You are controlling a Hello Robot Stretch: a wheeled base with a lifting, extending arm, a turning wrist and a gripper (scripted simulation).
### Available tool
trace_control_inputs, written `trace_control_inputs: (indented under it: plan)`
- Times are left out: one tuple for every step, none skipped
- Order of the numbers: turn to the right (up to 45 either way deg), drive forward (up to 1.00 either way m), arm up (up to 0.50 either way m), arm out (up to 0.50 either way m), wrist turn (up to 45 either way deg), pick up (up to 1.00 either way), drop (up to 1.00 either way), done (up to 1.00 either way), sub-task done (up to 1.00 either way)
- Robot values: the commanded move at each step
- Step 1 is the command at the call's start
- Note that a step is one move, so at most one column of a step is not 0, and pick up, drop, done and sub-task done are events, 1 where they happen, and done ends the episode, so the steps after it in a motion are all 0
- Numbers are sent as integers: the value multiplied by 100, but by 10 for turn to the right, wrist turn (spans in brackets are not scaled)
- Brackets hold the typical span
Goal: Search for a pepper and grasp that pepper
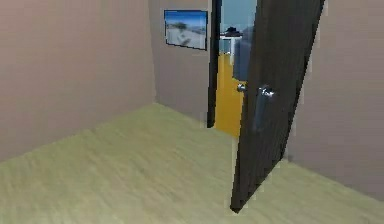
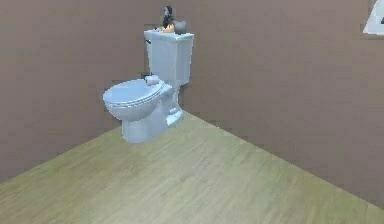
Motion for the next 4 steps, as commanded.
trace_control_inputs:
  plan:
    - [-30, 0, 0, 0, 0, 0, 0, 0, 0]
    - [-150, 0, 0, 0, 0, 0, 0, 0, 0]
    - [0, 100, 0, 0, 0, 0, 0, 0, 0]
    - [-420, 0, 0, 0, 0, 0, 0, 0, 0]
